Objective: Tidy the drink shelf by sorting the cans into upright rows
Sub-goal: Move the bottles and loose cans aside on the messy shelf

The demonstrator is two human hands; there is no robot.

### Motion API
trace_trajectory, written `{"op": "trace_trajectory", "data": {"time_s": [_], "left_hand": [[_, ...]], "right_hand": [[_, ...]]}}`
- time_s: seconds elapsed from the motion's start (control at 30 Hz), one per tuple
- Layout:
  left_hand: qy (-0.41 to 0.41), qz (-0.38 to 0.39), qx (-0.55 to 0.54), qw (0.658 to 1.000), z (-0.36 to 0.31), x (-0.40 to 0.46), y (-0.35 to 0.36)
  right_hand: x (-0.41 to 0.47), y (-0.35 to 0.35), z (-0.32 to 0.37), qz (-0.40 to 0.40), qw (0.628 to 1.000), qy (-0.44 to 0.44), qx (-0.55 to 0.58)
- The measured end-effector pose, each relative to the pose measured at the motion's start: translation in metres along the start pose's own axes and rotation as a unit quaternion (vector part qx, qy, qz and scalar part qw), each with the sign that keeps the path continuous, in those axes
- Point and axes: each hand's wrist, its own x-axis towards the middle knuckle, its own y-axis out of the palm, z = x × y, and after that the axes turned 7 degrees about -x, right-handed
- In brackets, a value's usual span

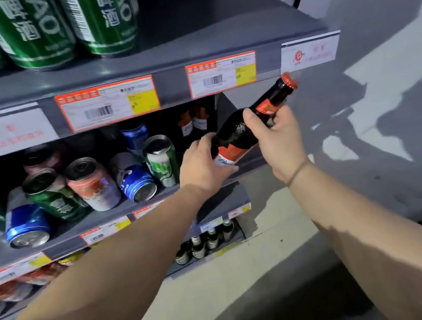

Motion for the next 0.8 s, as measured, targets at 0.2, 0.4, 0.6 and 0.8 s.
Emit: {"op": "trace_trajectory", "data": {"time_s": [0.2,0.4,0.6,0.8], "left_hand": [[-0.025,-0.02,-0.035,0.999,0.015,0.02,0.019],[-0.08,-0.035,-0.097,0.991,0.025,0.028,0.03],[-0.114,-0.001,-0.099,0.988,0.016,0.047,0.032],[-0.128,0.043,-0.12,0.984,0.026,0.038,0.023]], "right_hand": [[0.014,0.009,-0.018,0.051,0.997,-0.034,-0.038],[0.034,0.027,-0.025,0.139,0.976,-0.062,-0.153],[0.06,0.047,-0.053,0.167,0.962,0.041,-0.213],[0.079,0.045,-0.065,0.177,0.959,0.039,-0.219]]}}
